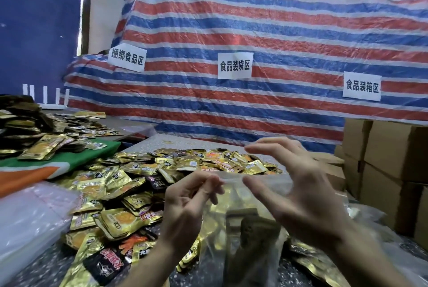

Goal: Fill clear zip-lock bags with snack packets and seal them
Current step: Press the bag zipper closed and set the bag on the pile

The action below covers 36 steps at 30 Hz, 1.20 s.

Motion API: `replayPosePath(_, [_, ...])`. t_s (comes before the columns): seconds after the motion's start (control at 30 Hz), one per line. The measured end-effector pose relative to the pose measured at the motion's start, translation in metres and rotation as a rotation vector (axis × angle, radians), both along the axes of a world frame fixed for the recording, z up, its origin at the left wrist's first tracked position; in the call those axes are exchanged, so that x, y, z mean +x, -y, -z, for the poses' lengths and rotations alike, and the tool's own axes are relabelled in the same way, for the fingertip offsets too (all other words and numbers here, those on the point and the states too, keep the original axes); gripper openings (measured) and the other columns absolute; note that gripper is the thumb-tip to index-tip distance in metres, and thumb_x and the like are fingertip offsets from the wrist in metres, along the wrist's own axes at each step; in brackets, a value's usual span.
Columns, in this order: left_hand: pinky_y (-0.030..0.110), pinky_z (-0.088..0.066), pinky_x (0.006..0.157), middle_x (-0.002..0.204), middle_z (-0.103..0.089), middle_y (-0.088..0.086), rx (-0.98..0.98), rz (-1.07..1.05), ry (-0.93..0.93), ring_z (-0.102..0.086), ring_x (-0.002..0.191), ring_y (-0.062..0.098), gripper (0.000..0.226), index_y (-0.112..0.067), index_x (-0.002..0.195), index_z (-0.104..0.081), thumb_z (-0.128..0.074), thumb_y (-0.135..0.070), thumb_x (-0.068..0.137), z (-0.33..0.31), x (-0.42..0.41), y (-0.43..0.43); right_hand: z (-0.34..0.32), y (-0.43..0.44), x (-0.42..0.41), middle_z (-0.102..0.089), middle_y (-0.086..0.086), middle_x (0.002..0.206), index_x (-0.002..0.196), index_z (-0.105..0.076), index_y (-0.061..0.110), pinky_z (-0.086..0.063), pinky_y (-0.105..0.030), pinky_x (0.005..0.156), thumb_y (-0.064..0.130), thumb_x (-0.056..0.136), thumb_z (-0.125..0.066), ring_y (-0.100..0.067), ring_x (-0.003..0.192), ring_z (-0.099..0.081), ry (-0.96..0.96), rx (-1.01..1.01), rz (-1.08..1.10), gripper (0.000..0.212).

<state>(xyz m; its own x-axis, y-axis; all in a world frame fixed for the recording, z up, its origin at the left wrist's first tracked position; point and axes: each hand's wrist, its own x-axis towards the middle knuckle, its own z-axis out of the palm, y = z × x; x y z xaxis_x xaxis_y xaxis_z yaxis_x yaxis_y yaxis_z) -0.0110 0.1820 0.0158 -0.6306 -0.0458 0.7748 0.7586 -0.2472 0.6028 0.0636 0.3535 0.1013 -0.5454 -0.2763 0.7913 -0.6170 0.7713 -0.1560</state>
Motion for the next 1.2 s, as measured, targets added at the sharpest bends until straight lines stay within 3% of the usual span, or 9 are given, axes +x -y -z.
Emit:
replayPosePath(0.13, [0.017, -0.043, 0.061, 0.07, -0.06, 0.006, -0.035, 0.003, -0.007, -0.054, 0.066, 0.008, 0.019, -0.02, 0.081, -0.071, -0.059, -0.029, 0.092, 0.0, 0.0, 0.001, -0.018, 0.029, -0.022, -0.069, 0.016, 0.104, 0.11, -0.07, 0.028, -0.053, -0.03, 0.089, 0.043, 0.09, -0.07, 0.002, 0.098, -0.061, 0.329, 0.214, 0.02, 0.025])
replayPosePath(0.3, [0.014, -0.04, 0.063, 0.07, -0.058, -0.01, -0.128, -0.011, -0.039, -0.052, 0.067, 0.004, 0.021, -0.022, 0.08, -0.065, -0.053, -0.024, 0.096, 0.0, -0.005, 0.005, -0.018, 0.029, -0.032, -0.071, 0.006, 0.079, 0.085, -0.074, 0.023, -0.056, -0.039, 0.072, 0.044, 0.089, -0.07, -0.008, 0.074, -0.065, 0.445, 0.158, -0.022, 0.022])
replayPosePath(0.4, [0.012, -0.039, 0.062, 0.071, -0.058, -0.013, -0.161, -0.058, -0.09, -0.051, 0.067, 0.0, 0.022, -0.03, 0.08, -0.063, -0.052, -0.022, 0.097, -0.003, -0.006, 0.007, -0.021, 0.03, -0.031, -0.071, 0.003, 0.076, 0.081, -0.074, 0.021, -0.056, -0.04, 0.069, 0.051, 0.086, -0.069, -0.011, 0.072, -0.066, 0.46, 0.141, -0.039, 0.031])
replayPosePath(0.53, [0.013, -0.039, 0.063, 0.073, -0.059, -0.017, -0.174, -0.093, -0.145, -0.052, 0.068, -0.001, 0.021, -0.035, 0.082, -0.062, -0.048, -0.033, 0.098, -0.007, -0.003, 0.009, -0.028, 0.034, -0.026, -0.069, 0.006, 0.071, 0.079, -0.073, 0.02, -0.048, -0.023, 0.059, 0.048, 0.085, -0.071, -0.002, 0.066, -0.061, 0.46, 0.133, -0.071, 0.028])
replayPosePath(0.67, [0.027, -0.043, 0.061, 0.075, -0.059, 0.007, -0.142, -0.066, -0.168, -0.055, 0.069, 0.021, 0.035, -0.009, 0.087, -0.065, -0.045, -0.037, 0.097, -0.008, -0.002, 0.01, -0.036, 0.036, -0.017, -0.065, 0.011, 0.068, 0.076, -0.072, 0.024, -0.046, -0.022, 0.059, 0.037, 0.087, -0.073, -0.002, 0.065, -0.059, 0.419, 0.171, -0.048, 0.017])
replayPosePath(0.8, [0.041, -0.043, 0.058, 0.073, -0.056, 0.014, -0.126, -0.053, -0.212, -0.053, 0.065, 0.029, 0.035, -0.004, 0.087, -0.061, -0.044, -0.033, 0.098, -0.011, 0.004, 0.01, -0.037, 0.039, -0.01, -0.062, 0.015, 0.068, 0.069, -0.063, 0.034, -0.047, -0.025, 0.059, 0.035, 0.089, -0.072, -0.004, 0.067, -0.058, 0.37, 0.209, -0.025, 0.022])
replayPosePath(0.97, [0.036, -0.049, 0.059, 0.076, -0.063, 0.005, -0.14, -0.112, -0.219, -0.061, 0.069, 0.024, 0.028, -0.012, 0.092, -0.065, -0.045, -0.03, 0.098, -0.01, 0.008, 0.008, -0.032, 0.035, -0.008, -0.067, 0.012, 0.074, 0.077, -0.07, 0.028, -0.051, -0.028, 0.061, 0.035, 0.09, -0.072, -0.004, 0.067, -0.059, 0.389, 0.169, -0.04, 0.015])
replayPosePath(1.1, [0.02, -0.046, 0.06, 0.075, -0.064, 0.003, -0.102, -0.112, -0.179, -0.059, 0.067, 0.019, 0.023, -0.013, 0.09, -0.067, -0.049, -0.023, 0.099, -0.01, 0.012, 0.006, -0.028, 0.031, -0.006, -0.07, 0.01, 0.077, 0.08, -0.071, 0.027, -0.055, -0.032, 0.064, 0.034, 0.091, -0.07, -0.006, 0.067, -0.063, 0.449, 0.144, -0.041, 0.013])
replayPosePath(1.2, [0.025, -0.043, 0.056, 0.071, -0.062, 0.009, -0.1, -0.12, -0.154, -0.056, 0.063, 0.023, 0.023, -0.009, 0.085, -0.067, -0.049, -0.015, 0.098, -0.009, 0.014, 0.004, -0.027, 0.027, -0.004, -0.069, 0.016, 0.074, 0.075, -0.069, 0.032, -0.054, -0.029, 0.063, 0.033, 0.091, -0.07, -0.003, 0.069, -0.064, 0.461, 0.137, -0.015, 0.016])
